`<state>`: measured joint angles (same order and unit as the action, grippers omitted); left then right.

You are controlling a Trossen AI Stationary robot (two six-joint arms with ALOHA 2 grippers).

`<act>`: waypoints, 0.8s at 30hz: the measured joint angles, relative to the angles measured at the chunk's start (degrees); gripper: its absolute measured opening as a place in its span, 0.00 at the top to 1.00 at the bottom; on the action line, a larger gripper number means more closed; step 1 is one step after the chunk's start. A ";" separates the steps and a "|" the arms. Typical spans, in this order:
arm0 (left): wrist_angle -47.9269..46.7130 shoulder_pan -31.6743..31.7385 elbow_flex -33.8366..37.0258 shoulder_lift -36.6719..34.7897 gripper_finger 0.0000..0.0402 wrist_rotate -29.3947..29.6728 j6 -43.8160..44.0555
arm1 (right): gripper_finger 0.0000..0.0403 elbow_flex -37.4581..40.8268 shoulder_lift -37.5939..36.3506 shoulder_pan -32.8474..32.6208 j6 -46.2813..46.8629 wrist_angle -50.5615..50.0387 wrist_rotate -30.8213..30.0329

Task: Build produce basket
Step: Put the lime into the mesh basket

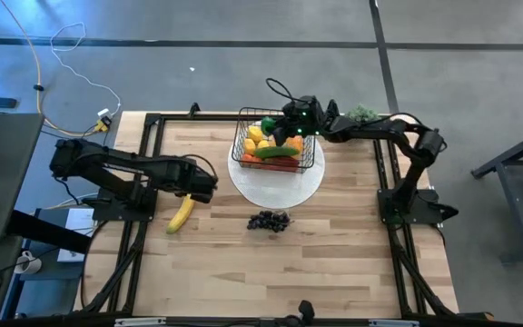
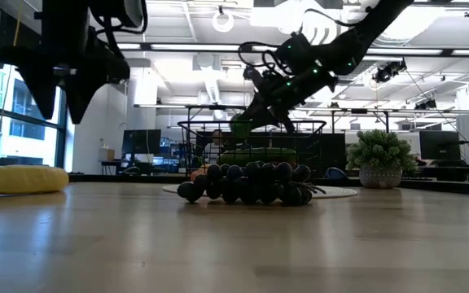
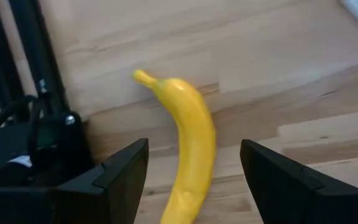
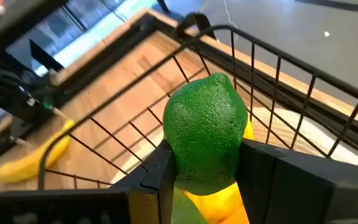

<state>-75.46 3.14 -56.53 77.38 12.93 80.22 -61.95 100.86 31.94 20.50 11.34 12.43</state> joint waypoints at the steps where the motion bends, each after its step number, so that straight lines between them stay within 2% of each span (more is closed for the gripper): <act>1: -0.28 -0.06 0.02 0.74 0.39 -0.24 0.40 | 0.74 -1.01 0.53 0.00 -0.42 -1.34 0.00; 9: -1.04 -0.72 0.02 7.71 0.39 -1.48 3.81 | 0.74 -5.34 2.34 0.07 -1.52 -10.78 -2.16; 17: -1.00 -0.87 0.02 14.69 0.39 -3.67 3.65 | 0.71 -5.42 2.34 0.31 -1.54 -11.55 -3.41; 24: -0.52 -0.92 0.00 18.09 0.39 -5.05 3.65 | 0.68 -5.44 2.34 0.28 -2.57 -12.40 -3.36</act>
<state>-75.98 2.22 -56.53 95.47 7.88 83.87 -67.40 103.20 32.23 17.93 -1.06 9.06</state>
